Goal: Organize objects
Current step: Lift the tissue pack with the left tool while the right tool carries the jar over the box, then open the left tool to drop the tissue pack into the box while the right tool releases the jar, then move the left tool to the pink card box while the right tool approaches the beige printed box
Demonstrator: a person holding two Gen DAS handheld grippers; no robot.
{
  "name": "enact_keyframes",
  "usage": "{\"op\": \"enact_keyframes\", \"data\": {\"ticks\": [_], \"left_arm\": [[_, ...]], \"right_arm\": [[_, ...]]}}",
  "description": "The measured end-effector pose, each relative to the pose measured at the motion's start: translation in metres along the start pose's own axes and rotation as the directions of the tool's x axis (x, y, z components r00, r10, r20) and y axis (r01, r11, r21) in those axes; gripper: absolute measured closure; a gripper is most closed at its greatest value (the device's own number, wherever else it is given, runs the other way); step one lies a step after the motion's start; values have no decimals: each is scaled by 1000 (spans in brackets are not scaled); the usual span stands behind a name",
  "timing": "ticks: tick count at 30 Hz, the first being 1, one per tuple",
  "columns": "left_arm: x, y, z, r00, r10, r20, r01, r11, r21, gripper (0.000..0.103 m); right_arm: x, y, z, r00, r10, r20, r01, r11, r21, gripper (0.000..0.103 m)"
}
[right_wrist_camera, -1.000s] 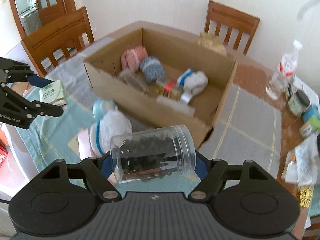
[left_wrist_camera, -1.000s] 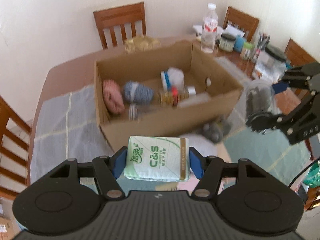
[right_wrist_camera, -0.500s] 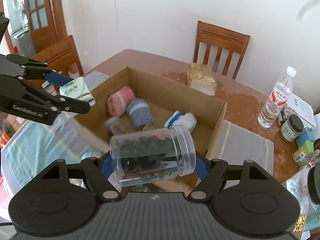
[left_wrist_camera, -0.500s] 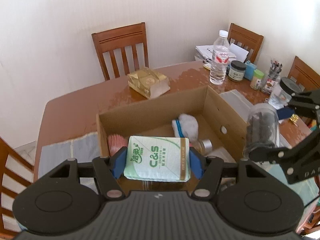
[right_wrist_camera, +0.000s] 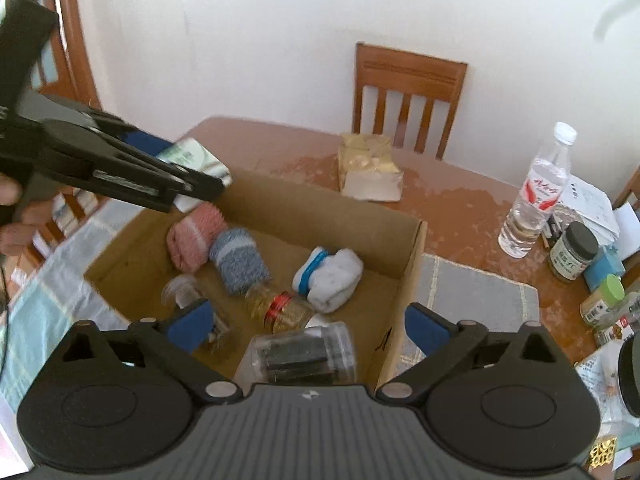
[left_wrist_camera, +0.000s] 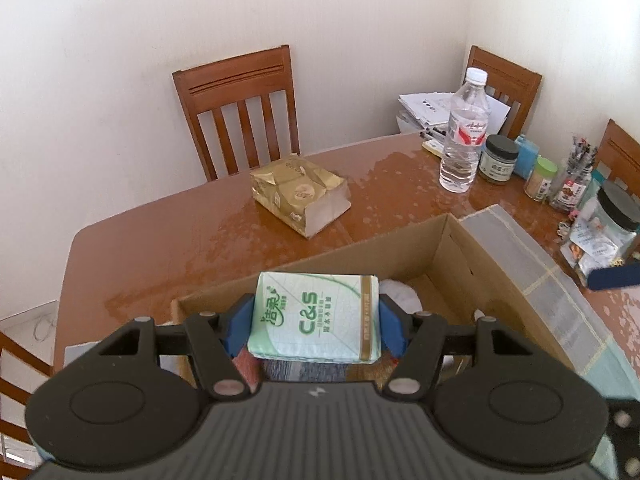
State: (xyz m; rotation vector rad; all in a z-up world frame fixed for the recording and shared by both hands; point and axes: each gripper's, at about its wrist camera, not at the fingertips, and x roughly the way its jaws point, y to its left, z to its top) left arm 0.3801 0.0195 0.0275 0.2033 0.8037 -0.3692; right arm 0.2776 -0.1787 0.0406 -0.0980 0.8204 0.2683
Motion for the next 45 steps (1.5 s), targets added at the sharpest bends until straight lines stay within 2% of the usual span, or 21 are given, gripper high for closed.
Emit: {"op": "enact_keyframes", "data": {"ticks": [1, 3, 4, 5, 7, 12, 17, 25, 32, 34, 36, 39, 45], "left_arm": [[5, -1, 2, 1000, -1, -5, 1, 1000, 0, 38], [14, -3, 6, 1000, 4, -11, -4, 1000, -4, 26], [18, -3, 7, 1000, 14, -16, -14, 1000, -9, 8], [20, -4, 7, 999, 35, -12, -36, 999, -16, 2], [22, -5, 6, 999, 54, 5, -54, 998, -19, 2], [21, -4, 1, 998, 51, -27, -52, 998, -36, 2], [5, -5, -5, 997, 68, -23, -69, 997, -25, 1], [-28, -10, -22, 996, 84, -13, -85, 996, -24, 1], [-55, -18, -65, 993, 121, 0, -121, 991, -63, 1], [-62, -20, -80, 991, 134, -17, -135, 987, -90, 1], [-69, -23, -95, 991, 131, -28, -133, 985, -109, 1], [-76, -26, -117, 990, 127, -52, -133, 982, -134, 1], [-86, -35, -160, 981, 182, -70, -191, 970, -151, 1]], "right_arm": [[-2, -1, -1, 1000, -3, 0, 3, 1000, 6, 0], [-6, -5, -4, 1000, -18, -3, 18, 1000, 19, 0], [-8, -6, -5, 1000, -28, -7, 28, 999, 25, 0], [-9, -8, -7, 999, -31, -11, 32, 999, 28, 0], [-11, -13, -10, 999, -45, -12, 45, 998, 35, 0], [-11, -23, -20, 996, -84, -21, 86, 994, 63, 0], [-8, -29, -27, 995, -88, -56, 93, 991, 94, 0], [-12, -18, -35, 994, -79, -76, 85, 993, 83, 0], [-16, -4, -59, 995, -73, -69, 79, 994, 81, 0], [-14, 1, -71, 996, -58, -69, 64, 994, 85, 0], [-14, 8, -84, 994, -85, -75, 92, 991, 93, 0], [-14, 19, -102, 993, -78, -86, 83, 995, 59, 0], [-14, 31, -125, 991, -47, -123, 57, 995, 78, 0]]}}
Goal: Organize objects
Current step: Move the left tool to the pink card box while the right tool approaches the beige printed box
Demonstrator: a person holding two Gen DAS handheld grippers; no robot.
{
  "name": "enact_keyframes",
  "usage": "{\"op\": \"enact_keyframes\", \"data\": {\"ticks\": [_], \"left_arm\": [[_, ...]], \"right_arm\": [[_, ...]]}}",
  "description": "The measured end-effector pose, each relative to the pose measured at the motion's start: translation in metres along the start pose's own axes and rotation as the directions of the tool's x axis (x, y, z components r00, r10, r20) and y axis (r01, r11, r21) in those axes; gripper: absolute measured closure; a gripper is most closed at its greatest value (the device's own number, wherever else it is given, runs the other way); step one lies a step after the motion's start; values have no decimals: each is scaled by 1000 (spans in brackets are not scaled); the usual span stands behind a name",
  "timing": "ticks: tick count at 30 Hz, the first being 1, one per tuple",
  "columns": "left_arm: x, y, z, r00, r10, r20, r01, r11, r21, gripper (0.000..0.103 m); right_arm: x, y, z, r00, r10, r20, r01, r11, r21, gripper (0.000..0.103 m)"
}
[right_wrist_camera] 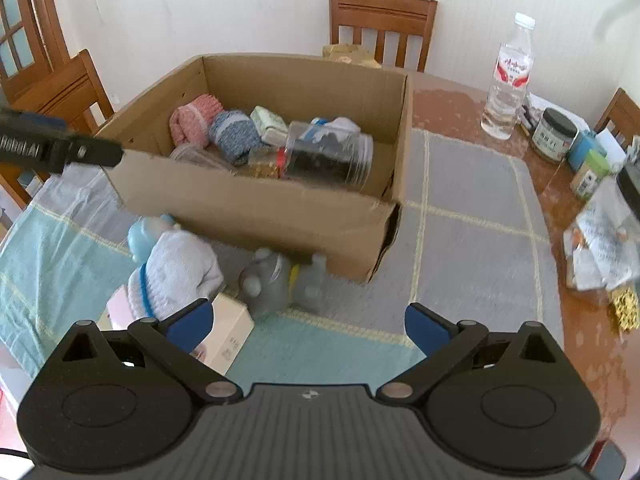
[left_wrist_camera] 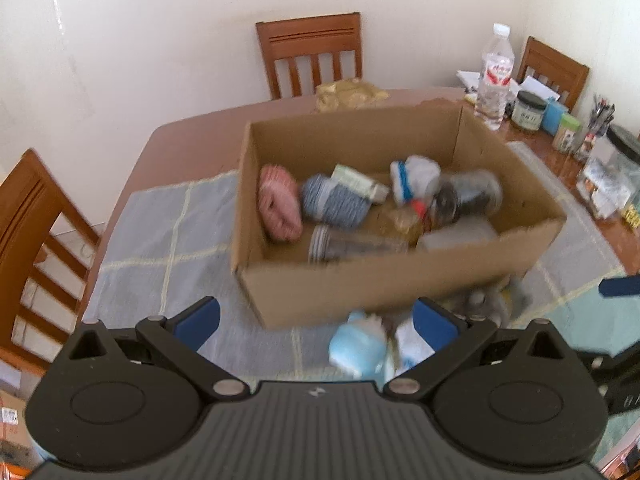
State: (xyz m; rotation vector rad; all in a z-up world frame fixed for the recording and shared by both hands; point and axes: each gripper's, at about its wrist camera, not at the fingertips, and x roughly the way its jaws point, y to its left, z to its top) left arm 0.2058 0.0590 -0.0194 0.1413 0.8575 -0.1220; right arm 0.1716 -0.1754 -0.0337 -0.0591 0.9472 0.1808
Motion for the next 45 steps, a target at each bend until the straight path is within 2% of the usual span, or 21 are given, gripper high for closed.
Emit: {"op": "enact_keyframes", "data": {"ticks": [5, 14, 18, 26, 37, 45], "left_arm": [[-7, 1, -30, 1000, 31, -2, -31, 999, -13, 1], [-18, 9, -64, 997, 80, -14, -80, 996, -33, 1], [-18, 14, -75, 996, 78, -32, -79, 995, -60, 1], [-15, 13, -81, 996, 74, -49, -78, 992, -99, 1], [-12, -6, -75, 998, 44, -43, -47, 997, -69, 1], [-15, -17, -72, 999, 2, -33, -4, 999, -45, 1]], "right_arm": [[3, 5, -10, 1000, 12, -19, -11, 1000, 18, 0], [23, 17, -17, 997, 42, -68, -38, 998, 59, 0], [35, 26, -16, 994, 65, -91, -60, 997, 55, 0], [51, 35, -14, 991, 70, -116, -65, 997, 47, 0], [39, 9, -29, 992, 30, -126, -22, 998, 63, 0], [45, 6, -41, 986, 92, -137, -85, 995, 57, 0]]}}
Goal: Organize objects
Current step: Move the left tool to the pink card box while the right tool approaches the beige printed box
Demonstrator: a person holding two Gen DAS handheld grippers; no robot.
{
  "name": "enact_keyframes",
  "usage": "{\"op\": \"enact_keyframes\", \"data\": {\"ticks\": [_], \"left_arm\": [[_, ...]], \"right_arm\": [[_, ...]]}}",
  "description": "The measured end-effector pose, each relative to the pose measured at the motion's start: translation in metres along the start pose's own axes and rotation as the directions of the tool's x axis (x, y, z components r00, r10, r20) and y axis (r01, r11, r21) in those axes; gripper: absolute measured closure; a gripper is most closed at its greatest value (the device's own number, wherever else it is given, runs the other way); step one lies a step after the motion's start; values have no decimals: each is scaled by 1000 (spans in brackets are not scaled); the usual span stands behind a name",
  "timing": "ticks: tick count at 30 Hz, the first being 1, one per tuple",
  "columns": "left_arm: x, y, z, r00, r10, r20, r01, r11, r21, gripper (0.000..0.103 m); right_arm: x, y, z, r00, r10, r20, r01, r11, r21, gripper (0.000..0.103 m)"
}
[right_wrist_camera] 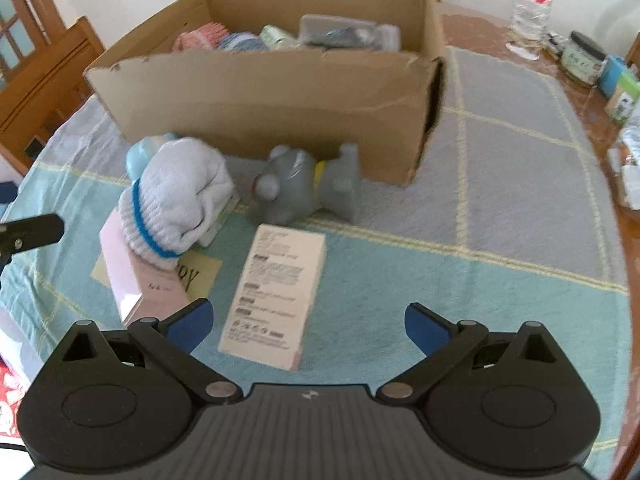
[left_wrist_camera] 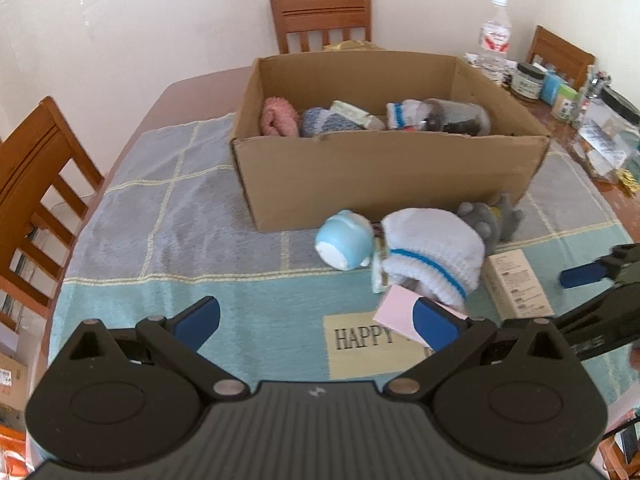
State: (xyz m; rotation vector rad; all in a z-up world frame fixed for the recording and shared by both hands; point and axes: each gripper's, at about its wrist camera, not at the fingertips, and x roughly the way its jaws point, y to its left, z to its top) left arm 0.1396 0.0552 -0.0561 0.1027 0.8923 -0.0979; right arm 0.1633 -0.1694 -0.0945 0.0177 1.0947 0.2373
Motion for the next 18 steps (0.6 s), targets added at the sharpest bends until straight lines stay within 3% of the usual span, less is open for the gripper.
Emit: {"op": "enact_keyframes", "data": {"ticks": [4, 7, 12, 18], "left_arm": [[-2, -11, 0, 999, -46, 1, 46, 998, 51, 1], [-2, -22, 0, 997, -76, 0, 76, 993, 92, 1], [12, -38, 5, 995, -101, -8, 101, 989, 112, 1], [35, -39, 6, 996, -81, -47, 84, 993, 84, 1]], "right_arm": [[11, 7, -6, 1000, -24, -11, 23, 999, -42, 0], [15, 9, -9, 995, -103, 7, 104, 989, -108, 0], [12, -8, -10, 994, -108, 18, 110, 990, -88, 0], [11, -9, -15, 993, -112, 42, 115, 990, -81, 0]]}}
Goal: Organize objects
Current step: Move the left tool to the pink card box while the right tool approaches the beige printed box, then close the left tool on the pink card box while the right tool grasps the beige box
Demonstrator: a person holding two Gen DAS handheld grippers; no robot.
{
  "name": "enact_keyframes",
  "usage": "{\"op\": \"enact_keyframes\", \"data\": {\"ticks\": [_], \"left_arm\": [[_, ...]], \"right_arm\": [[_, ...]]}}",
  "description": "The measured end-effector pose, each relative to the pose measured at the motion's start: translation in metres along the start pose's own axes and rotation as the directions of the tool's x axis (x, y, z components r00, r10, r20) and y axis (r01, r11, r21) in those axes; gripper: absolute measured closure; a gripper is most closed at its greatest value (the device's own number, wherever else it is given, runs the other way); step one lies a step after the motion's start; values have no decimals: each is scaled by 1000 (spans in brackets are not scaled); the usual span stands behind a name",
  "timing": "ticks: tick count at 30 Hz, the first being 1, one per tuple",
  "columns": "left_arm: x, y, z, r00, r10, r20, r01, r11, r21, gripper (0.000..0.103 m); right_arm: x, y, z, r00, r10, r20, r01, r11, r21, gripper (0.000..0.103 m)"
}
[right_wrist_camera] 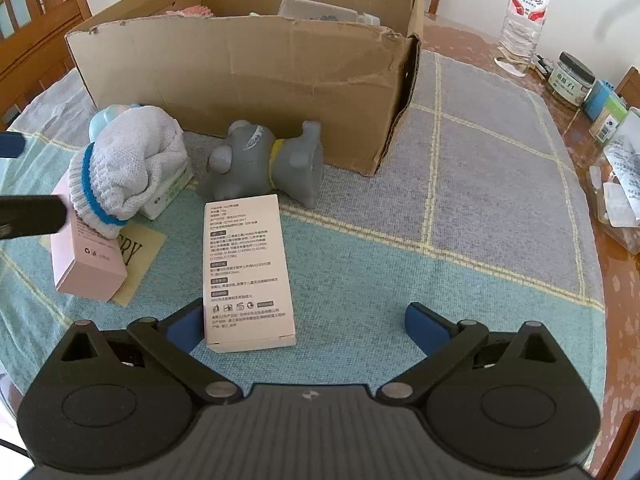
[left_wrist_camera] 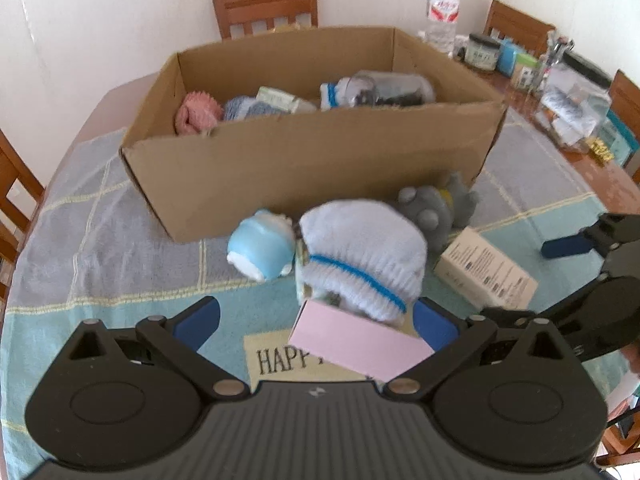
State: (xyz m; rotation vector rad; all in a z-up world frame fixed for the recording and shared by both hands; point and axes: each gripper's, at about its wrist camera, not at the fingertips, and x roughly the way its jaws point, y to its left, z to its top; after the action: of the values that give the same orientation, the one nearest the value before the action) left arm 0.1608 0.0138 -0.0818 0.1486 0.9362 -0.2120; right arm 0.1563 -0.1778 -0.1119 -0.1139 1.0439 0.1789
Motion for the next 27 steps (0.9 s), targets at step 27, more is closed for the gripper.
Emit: {"op": "enact_keyframes", "data": {"ticks": [27], "left_arm": [[8, -5, -27, 992, -84, -97, 101, 975, 198, 1]], "right_arm": [[-2, -54, -4, 998, -62, -13, 63, 992, 107, 0]]}}
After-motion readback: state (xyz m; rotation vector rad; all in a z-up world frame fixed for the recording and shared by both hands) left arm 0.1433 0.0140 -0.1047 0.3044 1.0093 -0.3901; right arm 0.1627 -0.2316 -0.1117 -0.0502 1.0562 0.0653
